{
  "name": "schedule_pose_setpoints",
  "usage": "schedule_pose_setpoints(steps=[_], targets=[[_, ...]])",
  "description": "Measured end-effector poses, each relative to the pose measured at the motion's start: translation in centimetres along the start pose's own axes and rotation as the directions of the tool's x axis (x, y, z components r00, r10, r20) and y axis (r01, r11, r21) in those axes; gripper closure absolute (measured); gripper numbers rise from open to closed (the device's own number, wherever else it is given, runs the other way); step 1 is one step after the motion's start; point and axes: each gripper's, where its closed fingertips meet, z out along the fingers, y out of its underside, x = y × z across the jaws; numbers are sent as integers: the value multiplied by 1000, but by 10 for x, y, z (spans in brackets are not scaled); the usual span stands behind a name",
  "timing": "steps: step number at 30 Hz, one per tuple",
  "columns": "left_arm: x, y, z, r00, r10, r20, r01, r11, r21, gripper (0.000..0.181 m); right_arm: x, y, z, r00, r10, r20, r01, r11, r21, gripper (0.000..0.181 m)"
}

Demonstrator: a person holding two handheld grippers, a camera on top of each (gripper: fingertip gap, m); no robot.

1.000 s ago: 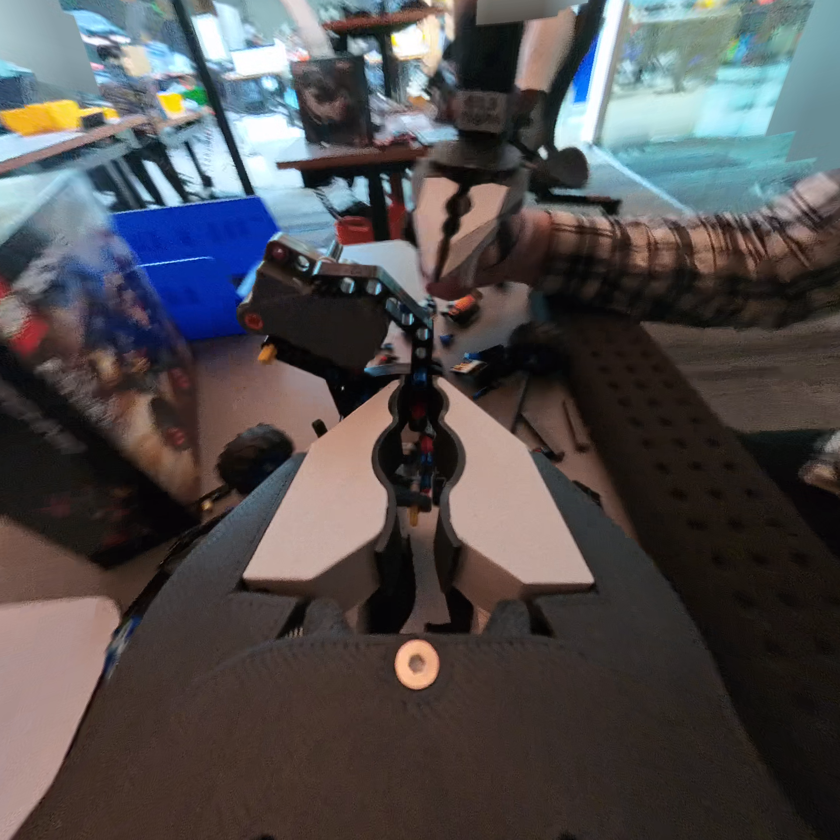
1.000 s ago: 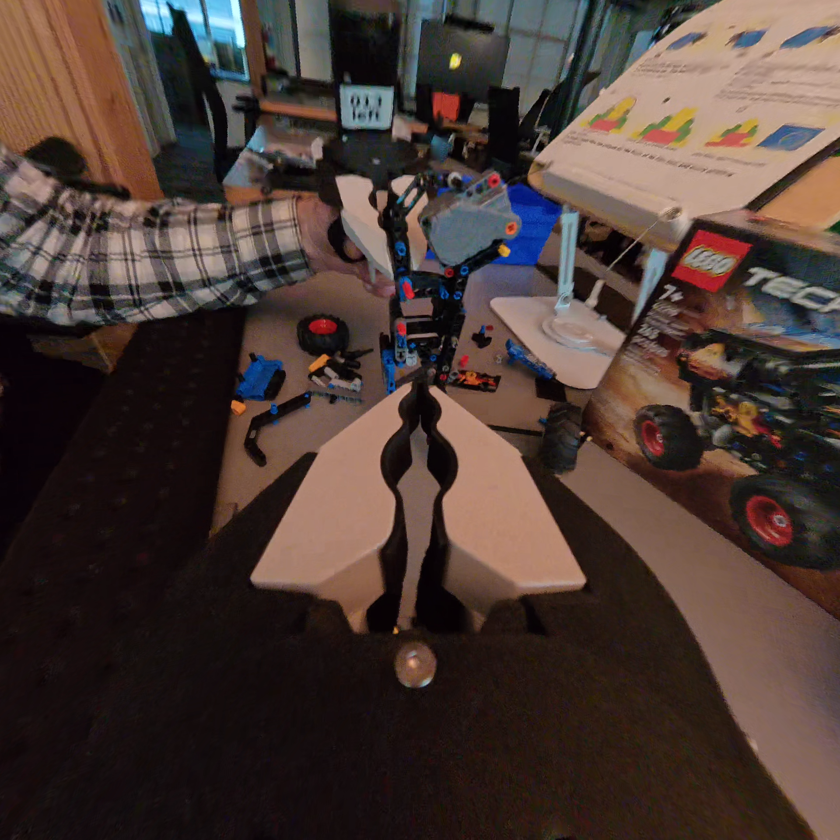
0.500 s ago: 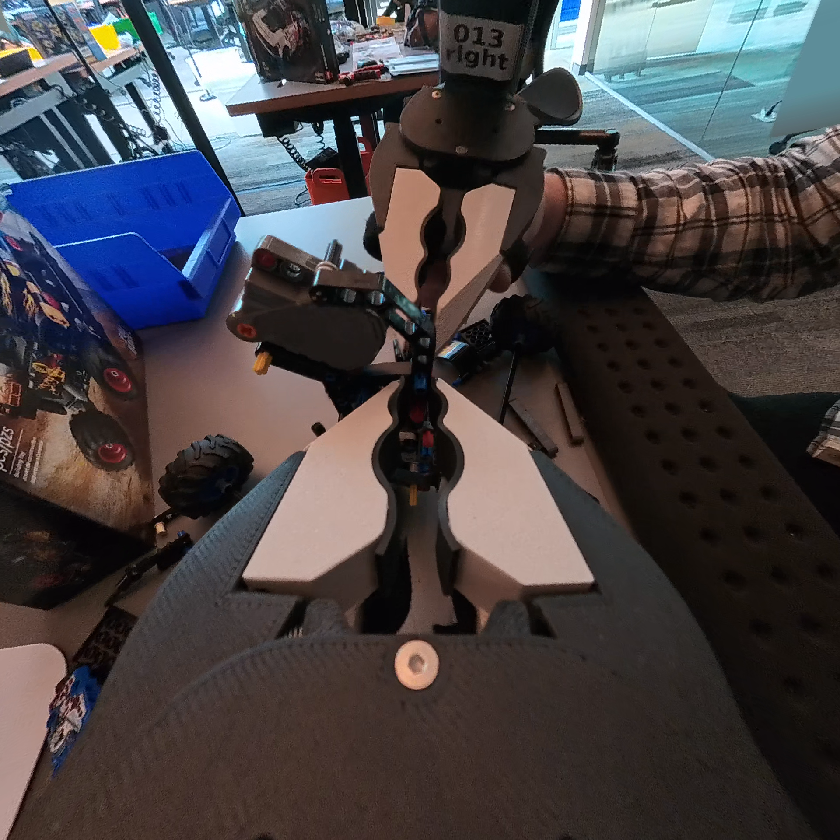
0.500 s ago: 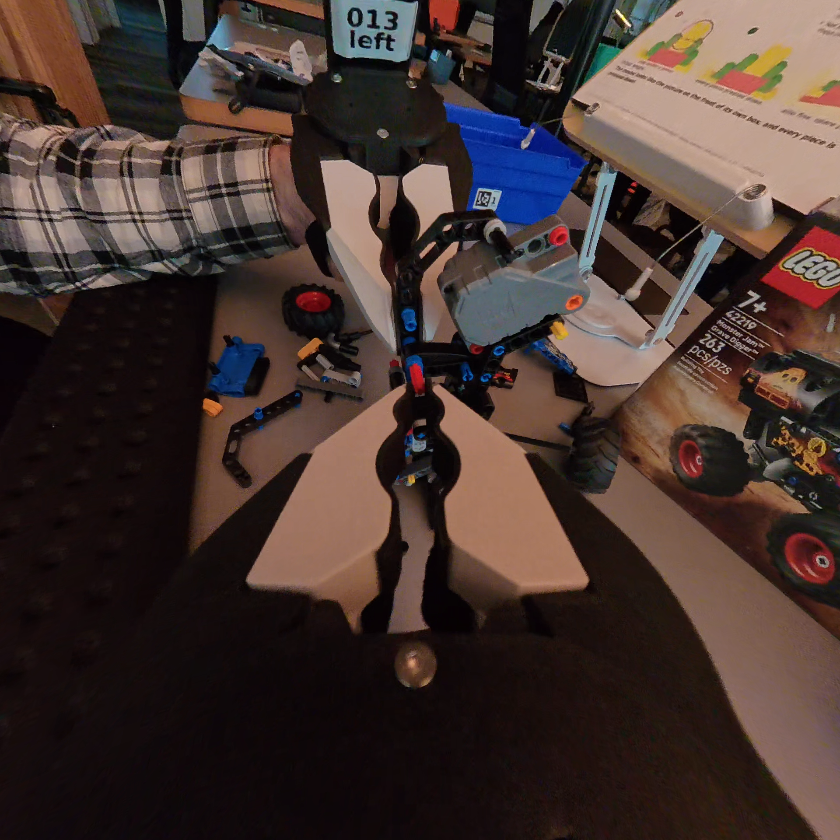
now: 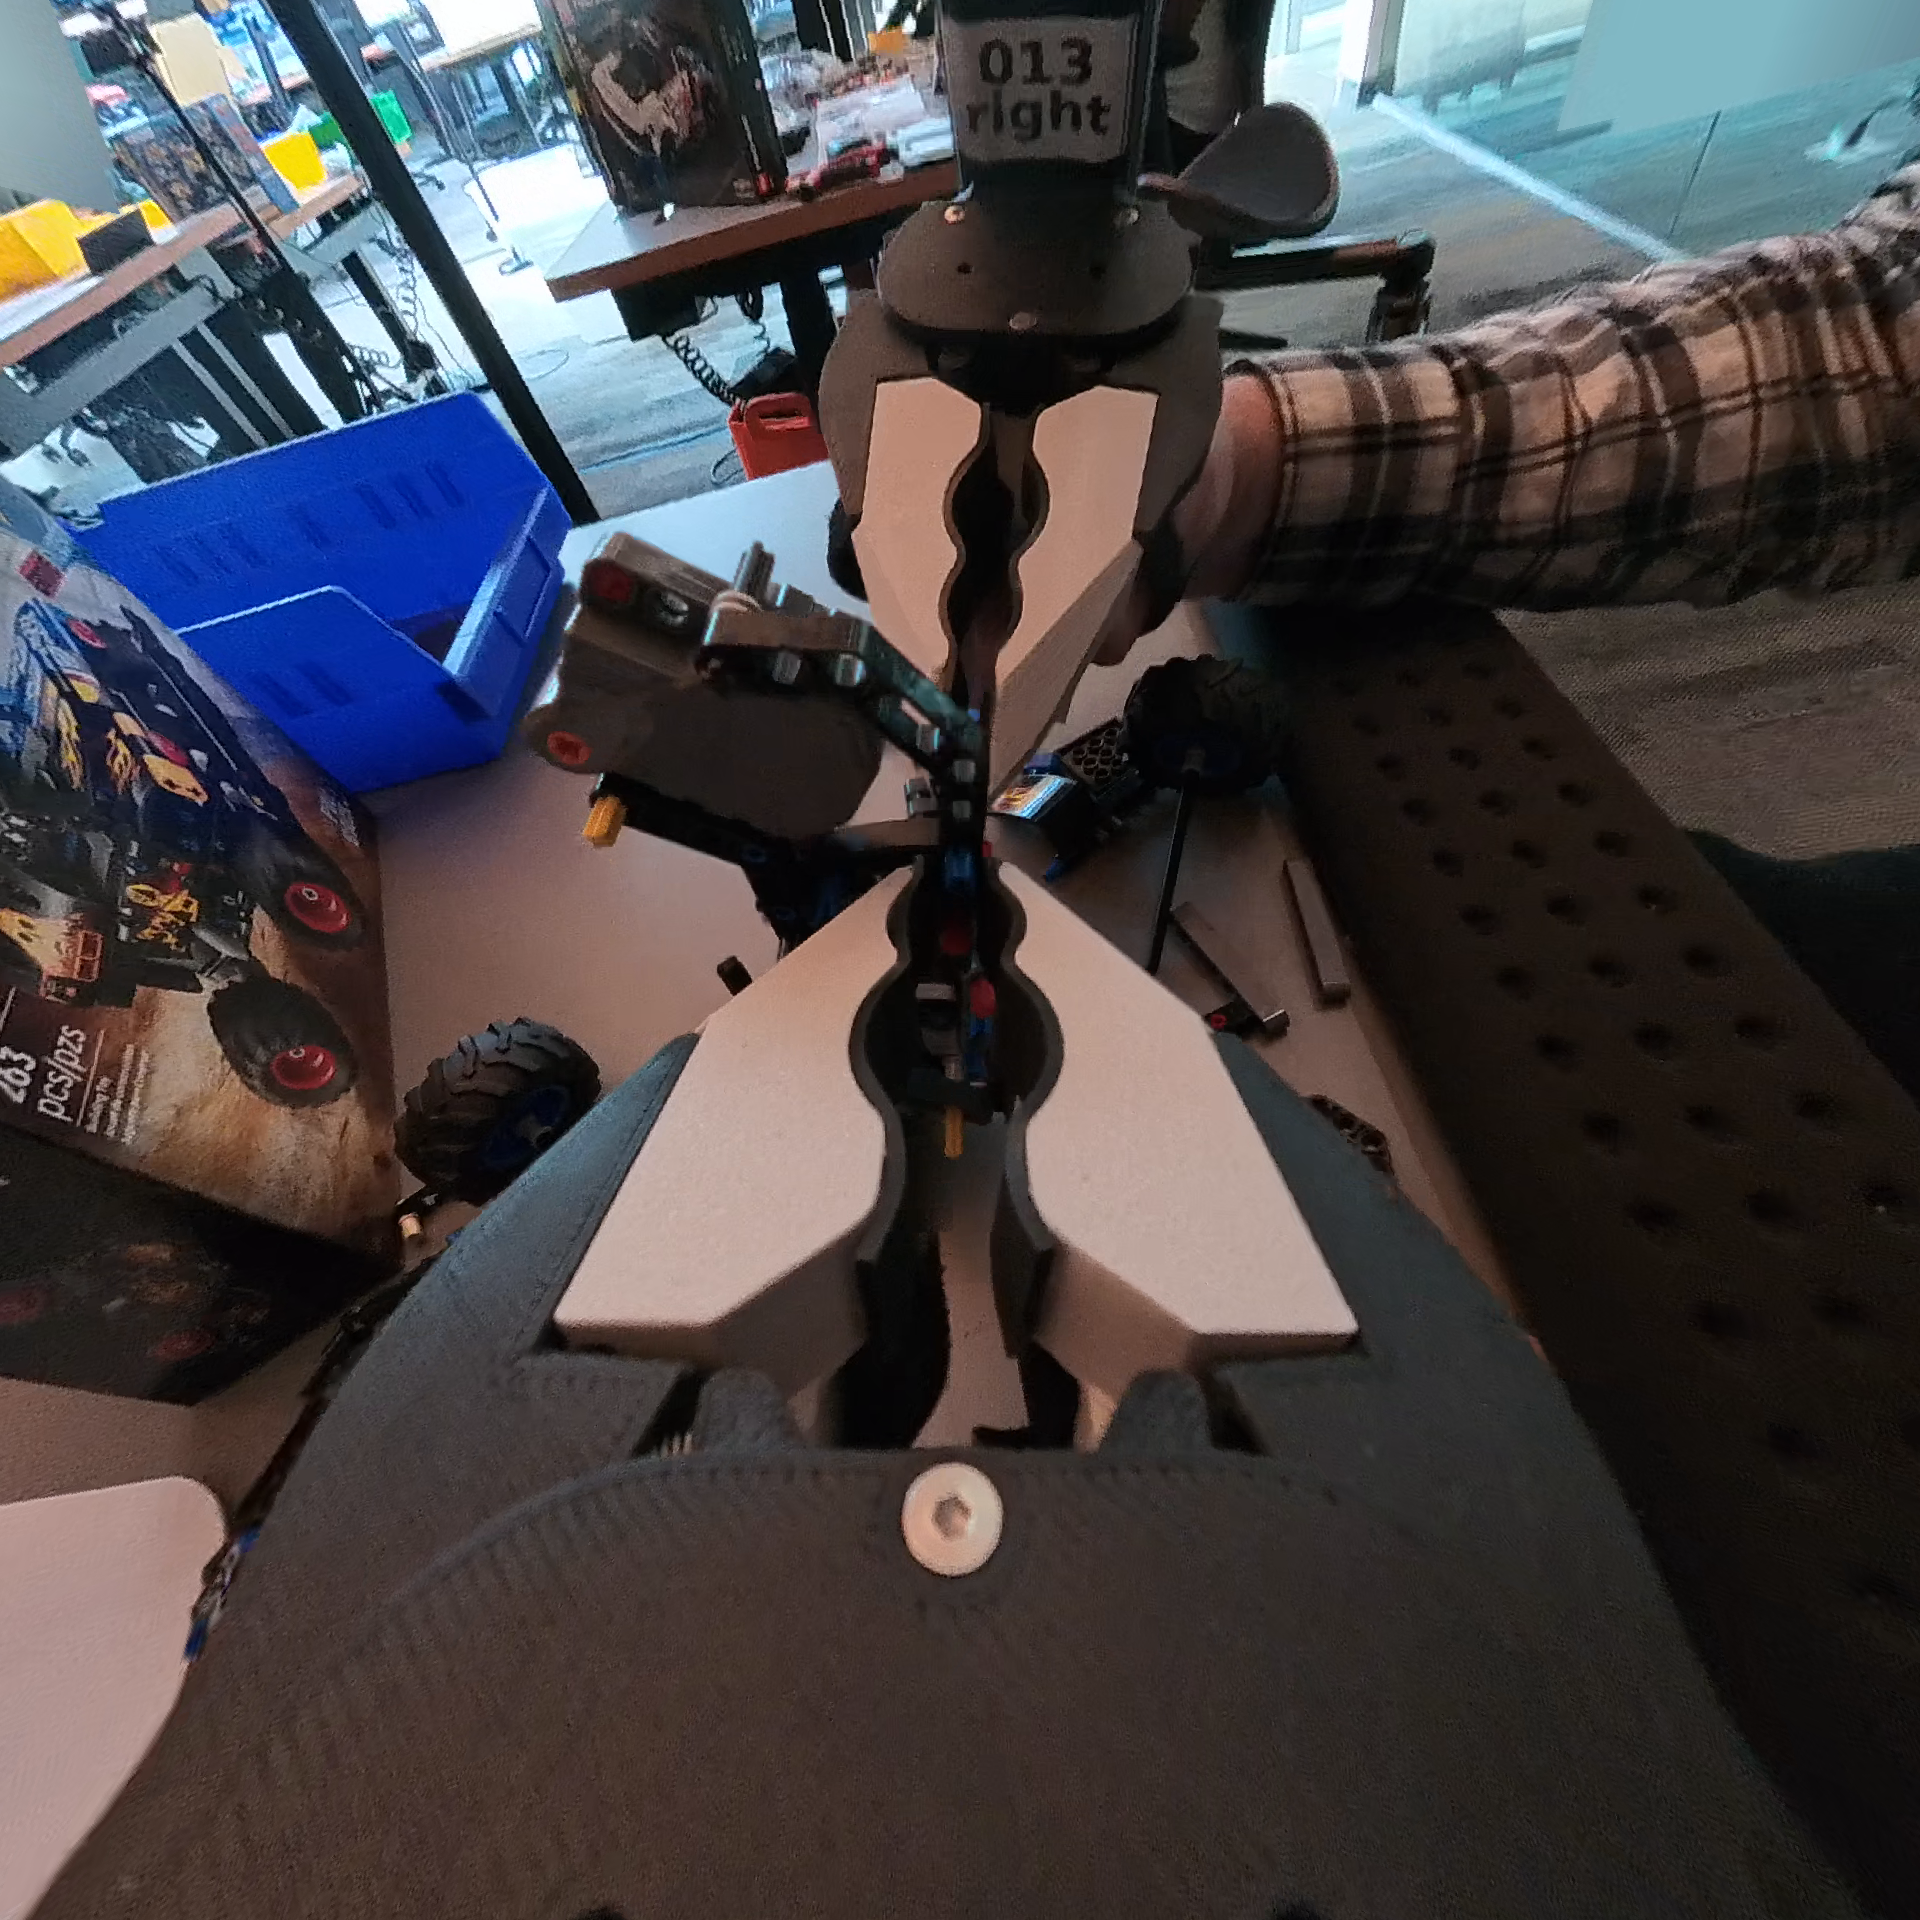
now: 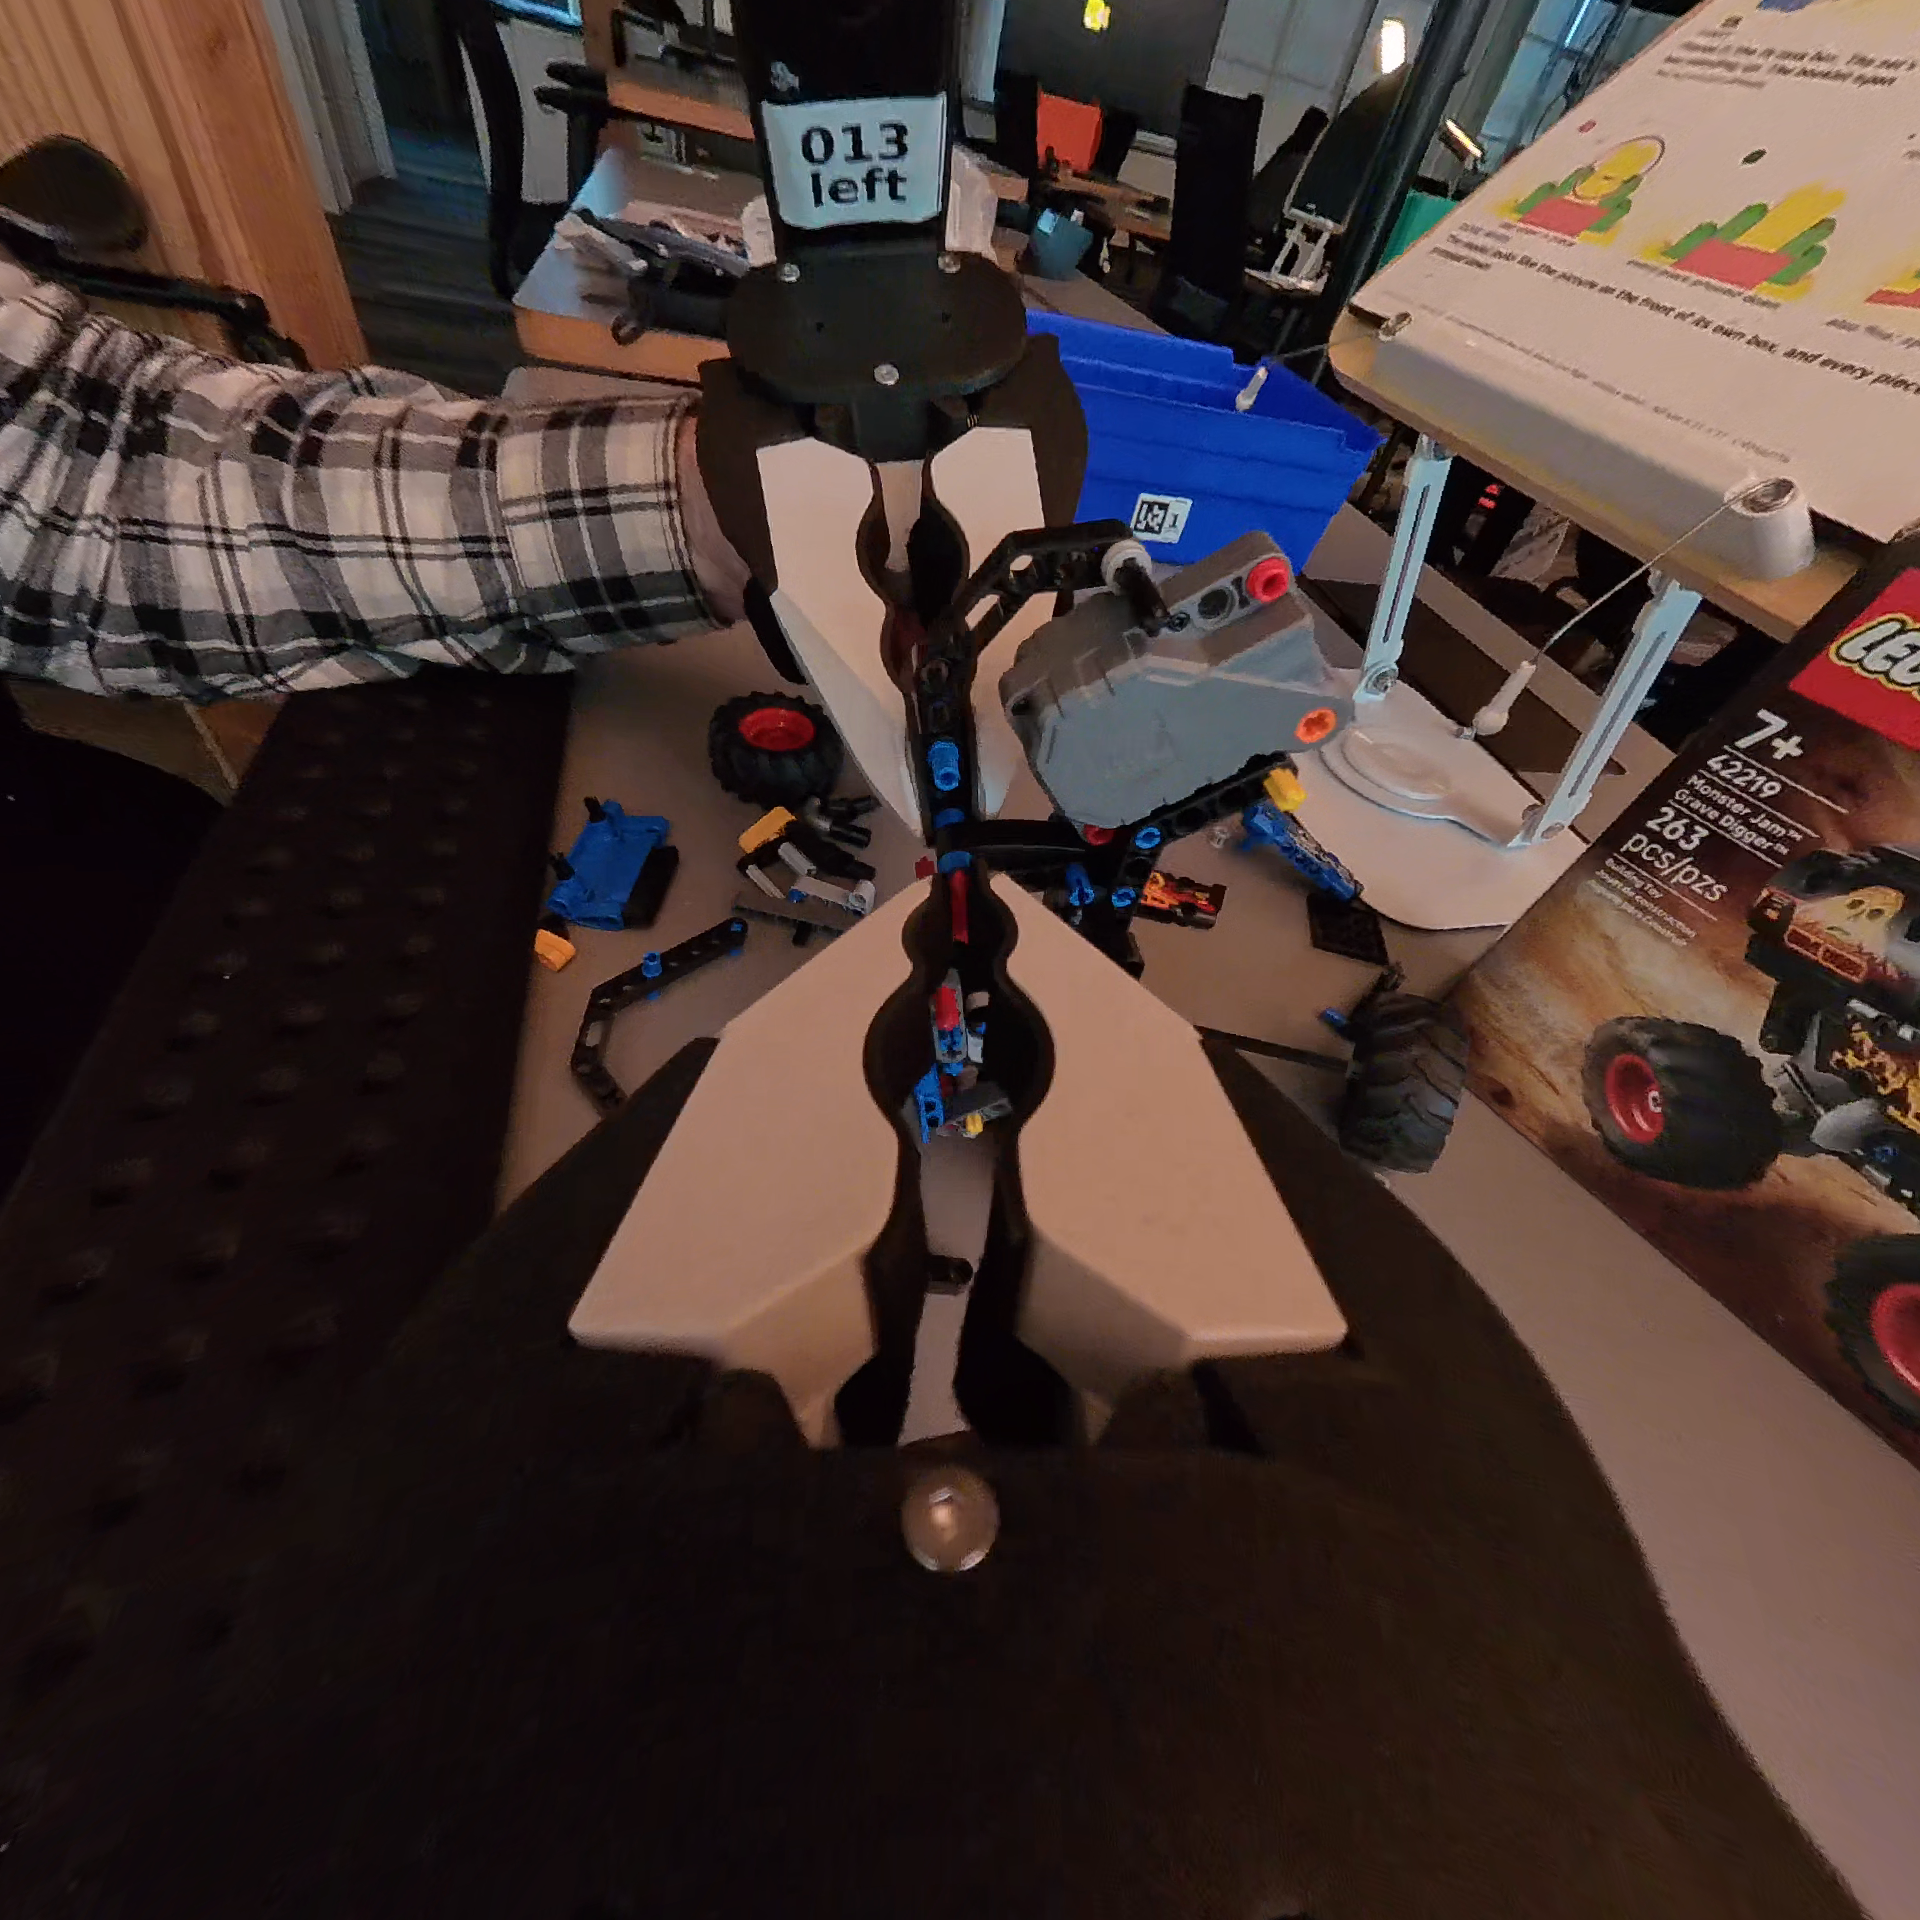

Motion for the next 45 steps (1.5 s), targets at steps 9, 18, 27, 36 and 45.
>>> schedule_pose_setpoints(steps=[9, 18, 27, 36, 45], targets=[[-10, 4, -33, 992, -124, 39, 120, 988, 94, 176, 19, 18, -11, 993, 109, -32, -110, 994, -25, 181], [-29, -2, -6, 945, -267, 189, 248, 962, 118, 176, 17, 16, 20, 939, -8, -344, -91, 959, -270, 125], [-35, -8, 4, 890, -387, 243, 345, 918, 197, 176, 45, 24, 25, 823, 71, -564, -248, 938, -244, 131], [-26, -2, 1, 928, -255, 270, 239, 967, 89, 175, 41, 28, 28, 860, 147, -488, -290, 929, -231, 167], [-23, 16, -11, 943, -85, 322, 100, 995, -29, 175, 38, 35, 39, 886, 61, -460, -224, 924, -310, 181]])
